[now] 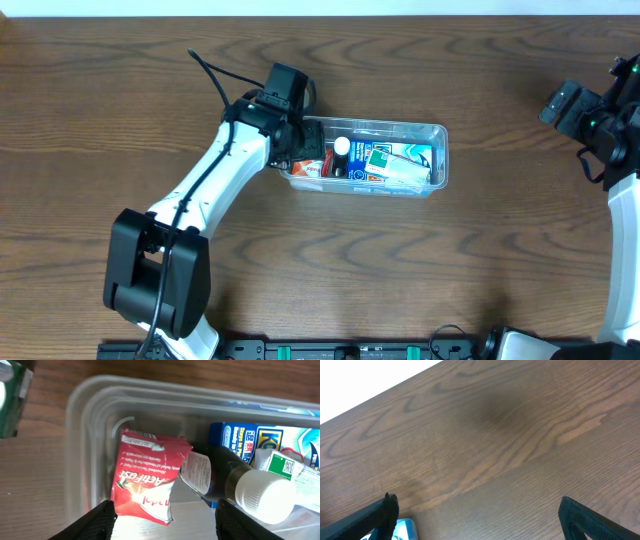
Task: Pack container
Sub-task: 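Lower the red box into the container's left end and open left gripper, then move left gripper to the green Zam-Buk tin and grasp it, then lift the Zam-Buk tin and carry it over the container, then lower the tin into the container beside the red box and release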
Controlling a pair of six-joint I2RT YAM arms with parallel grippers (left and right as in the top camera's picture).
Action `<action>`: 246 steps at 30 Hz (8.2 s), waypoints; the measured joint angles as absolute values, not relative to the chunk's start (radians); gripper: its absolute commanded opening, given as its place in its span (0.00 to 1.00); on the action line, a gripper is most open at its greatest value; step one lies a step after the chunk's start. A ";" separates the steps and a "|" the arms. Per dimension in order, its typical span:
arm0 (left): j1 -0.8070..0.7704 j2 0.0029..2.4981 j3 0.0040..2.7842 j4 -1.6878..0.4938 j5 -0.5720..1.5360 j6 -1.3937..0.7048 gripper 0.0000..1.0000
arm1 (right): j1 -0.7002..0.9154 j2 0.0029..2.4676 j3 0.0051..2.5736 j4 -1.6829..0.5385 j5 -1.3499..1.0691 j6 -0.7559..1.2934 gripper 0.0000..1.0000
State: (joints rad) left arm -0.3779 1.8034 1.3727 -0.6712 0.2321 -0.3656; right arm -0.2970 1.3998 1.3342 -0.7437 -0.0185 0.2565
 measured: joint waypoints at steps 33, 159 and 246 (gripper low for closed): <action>-0.138 1.958 1.395 -0.525 0.074 0.393 0.98 | -0.297 1.400 1.334 -0.744 -0.019 0.257 0.99; -0.437 1.657 1.395 -0.795 0.216 -0.327 0.55 | -0.297 1.400 1.334 -0.744 -0.019 0.257 0.99; -0.456 1.789 1.380 -0.750 0.149 -0.369 0.78 | -0.297 1.400 1.334 -0.744 -0.019 0.257 0.99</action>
State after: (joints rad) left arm -0.4564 1.7889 1.3804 -0.7502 0.1490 -0.3695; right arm -0.2970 1.3998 1.3342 -0.7437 -0.0185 0.2565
